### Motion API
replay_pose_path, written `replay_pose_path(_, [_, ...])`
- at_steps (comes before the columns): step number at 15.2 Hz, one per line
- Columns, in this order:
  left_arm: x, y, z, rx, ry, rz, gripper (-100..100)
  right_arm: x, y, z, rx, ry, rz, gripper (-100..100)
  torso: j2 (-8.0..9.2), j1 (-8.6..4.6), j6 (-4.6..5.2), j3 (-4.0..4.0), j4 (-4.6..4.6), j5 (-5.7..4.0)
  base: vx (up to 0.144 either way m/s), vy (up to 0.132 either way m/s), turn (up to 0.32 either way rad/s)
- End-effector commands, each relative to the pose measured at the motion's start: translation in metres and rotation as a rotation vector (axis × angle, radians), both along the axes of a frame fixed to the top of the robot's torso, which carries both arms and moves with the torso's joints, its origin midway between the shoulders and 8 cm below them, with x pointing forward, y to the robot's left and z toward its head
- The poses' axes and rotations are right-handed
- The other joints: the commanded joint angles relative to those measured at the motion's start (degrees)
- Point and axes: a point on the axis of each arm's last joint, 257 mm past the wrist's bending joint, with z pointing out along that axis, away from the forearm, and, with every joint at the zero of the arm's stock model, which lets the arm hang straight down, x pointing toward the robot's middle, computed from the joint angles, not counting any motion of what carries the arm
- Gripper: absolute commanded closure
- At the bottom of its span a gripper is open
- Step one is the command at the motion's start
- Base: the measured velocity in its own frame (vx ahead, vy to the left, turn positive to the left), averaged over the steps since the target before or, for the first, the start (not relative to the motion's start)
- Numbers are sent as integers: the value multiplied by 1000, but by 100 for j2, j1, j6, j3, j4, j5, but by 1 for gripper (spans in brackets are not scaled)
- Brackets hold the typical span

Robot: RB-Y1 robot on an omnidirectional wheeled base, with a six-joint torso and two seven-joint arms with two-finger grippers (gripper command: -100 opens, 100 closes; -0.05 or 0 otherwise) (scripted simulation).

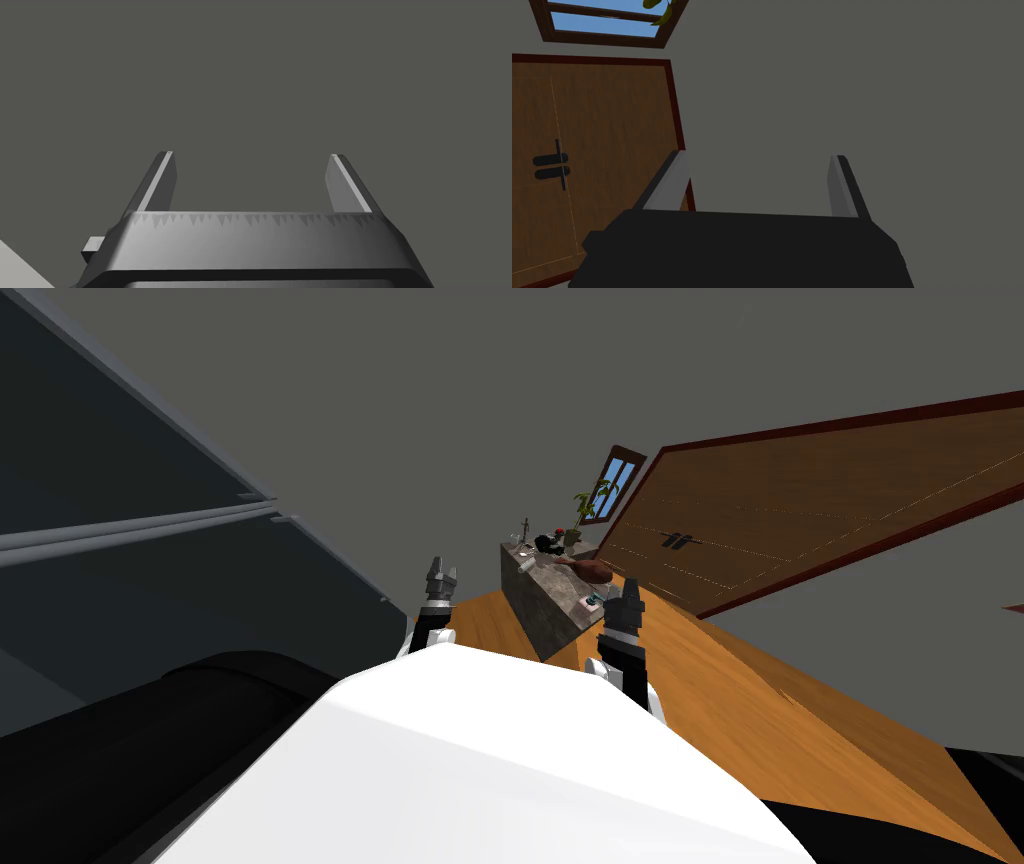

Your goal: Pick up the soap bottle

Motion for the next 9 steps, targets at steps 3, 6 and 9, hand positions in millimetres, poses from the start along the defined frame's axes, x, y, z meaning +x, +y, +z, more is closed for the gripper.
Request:
replay_pose_path(3, [0,0,0,0,0,0,0,1,5,-3,-86,22,15,-100,-1,-1,1,0,0,0,4,6,-18])
replay_pose_path(6, [0,0,0,0,0,0,0,2,9,-8,-188,46,24,-100,-2,1,1,-1,-1,0,7,11,-23])
replay_pose_path(9, [0,0,0,0,0,0,0,3,13,-15,-307,73,29,-100,-2,3,0,-1,-1,1,7,15,-20])
